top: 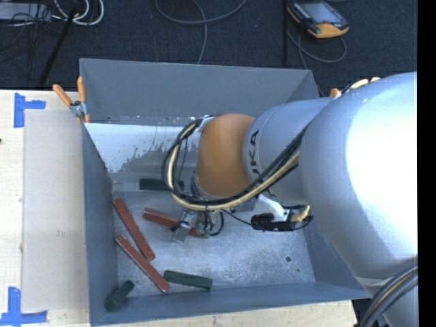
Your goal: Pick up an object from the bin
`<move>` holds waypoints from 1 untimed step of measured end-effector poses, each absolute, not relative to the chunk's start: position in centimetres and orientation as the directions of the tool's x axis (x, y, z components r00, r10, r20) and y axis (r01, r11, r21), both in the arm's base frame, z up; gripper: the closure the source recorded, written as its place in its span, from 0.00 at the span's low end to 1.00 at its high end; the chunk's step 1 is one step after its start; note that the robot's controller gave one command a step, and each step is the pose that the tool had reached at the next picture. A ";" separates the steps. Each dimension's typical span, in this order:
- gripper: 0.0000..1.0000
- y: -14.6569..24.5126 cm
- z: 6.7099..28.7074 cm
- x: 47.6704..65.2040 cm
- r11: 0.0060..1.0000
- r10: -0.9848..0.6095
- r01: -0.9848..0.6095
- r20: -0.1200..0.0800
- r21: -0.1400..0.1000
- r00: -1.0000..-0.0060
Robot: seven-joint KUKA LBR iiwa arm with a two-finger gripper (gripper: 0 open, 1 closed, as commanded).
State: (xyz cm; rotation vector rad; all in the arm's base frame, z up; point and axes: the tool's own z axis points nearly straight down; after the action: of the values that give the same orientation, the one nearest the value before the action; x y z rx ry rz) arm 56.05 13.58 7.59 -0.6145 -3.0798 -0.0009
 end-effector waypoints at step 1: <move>1.00 13.6 17.0 56.2 0.924 0.382 0.382 -0.005 0.005 -0.924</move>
Offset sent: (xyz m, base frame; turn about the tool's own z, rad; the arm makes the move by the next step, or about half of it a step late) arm -0.0001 0.0000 0.0901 0.0000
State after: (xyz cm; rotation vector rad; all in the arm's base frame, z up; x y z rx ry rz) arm 56.21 13.59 17.03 -0.6131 -3.0875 -0.0055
